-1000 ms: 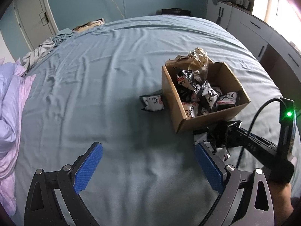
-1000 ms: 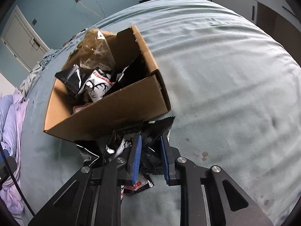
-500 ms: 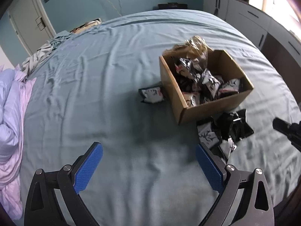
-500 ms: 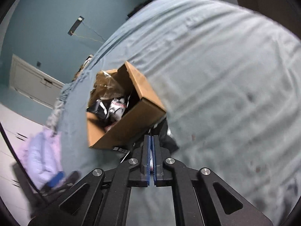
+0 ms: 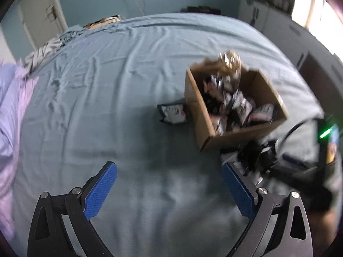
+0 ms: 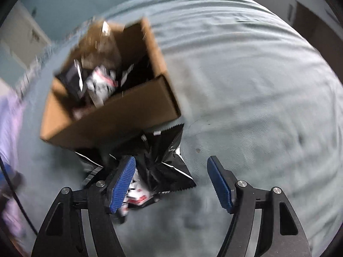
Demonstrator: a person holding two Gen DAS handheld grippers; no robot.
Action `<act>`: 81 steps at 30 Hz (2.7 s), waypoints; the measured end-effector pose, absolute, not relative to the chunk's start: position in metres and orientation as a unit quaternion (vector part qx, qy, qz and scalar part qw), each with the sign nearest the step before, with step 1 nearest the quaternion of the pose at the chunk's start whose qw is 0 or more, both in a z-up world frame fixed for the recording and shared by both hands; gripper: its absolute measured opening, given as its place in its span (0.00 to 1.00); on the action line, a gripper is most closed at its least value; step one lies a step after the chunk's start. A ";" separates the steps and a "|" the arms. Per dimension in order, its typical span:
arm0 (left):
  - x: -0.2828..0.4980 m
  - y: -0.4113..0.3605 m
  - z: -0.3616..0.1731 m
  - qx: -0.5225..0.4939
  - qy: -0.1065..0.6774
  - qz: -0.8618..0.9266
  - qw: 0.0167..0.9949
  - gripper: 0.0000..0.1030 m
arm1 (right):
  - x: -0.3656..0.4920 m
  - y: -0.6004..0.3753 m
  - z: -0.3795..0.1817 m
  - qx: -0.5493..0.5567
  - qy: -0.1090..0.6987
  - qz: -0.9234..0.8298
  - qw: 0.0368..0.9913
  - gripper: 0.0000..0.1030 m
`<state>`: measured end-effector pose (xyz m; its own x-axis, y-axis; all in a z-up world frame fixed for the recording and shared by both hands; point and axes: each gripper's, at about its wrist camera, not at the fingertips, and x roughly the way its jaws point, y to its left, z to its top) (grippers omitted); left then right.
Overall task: Organize snacks
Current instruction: 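Grasp a black packet from the pile beside the box with the right tool, then grasp a black packet with the left tool while the right tool holds its black packet, then drop the black packet into the box with the left tool while the right tool carries its packet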
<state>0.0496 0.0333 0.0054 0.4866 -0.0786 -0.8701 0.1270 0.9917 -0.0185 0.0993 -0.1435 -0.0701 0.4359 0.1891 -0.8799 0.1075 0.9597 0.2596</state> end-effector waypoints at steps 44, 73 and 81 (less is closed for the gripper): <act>0.071 -0.045 -0.092 0.007 0.615 -0.157 0.772 0.27 | -0.005 -0.241 -0.010 0.275 0.429 0.024 0.860 0.32; 0.119 -0.022 0.014 -0.017 0.460 -0.187 0.868 0.45 | 0.021 -0.241 -0.019 0.346 0.378 0.062 0.856 0.32; 0.120 -0.012 0.013 0.001 0.455 -0.144 0.879 0.84 | 0.054 -0.238 -0.011 0.364 0.342 0.084 0.862 0.32</act>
<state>0.1195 -0.0123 0.0130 0.5442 -0.2521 -0.8002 0.2543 0.9585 -0.1290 0.0541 -0.2382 -0.0107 0.7520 0.3938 -0.5286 0.1041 0.7209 0.6852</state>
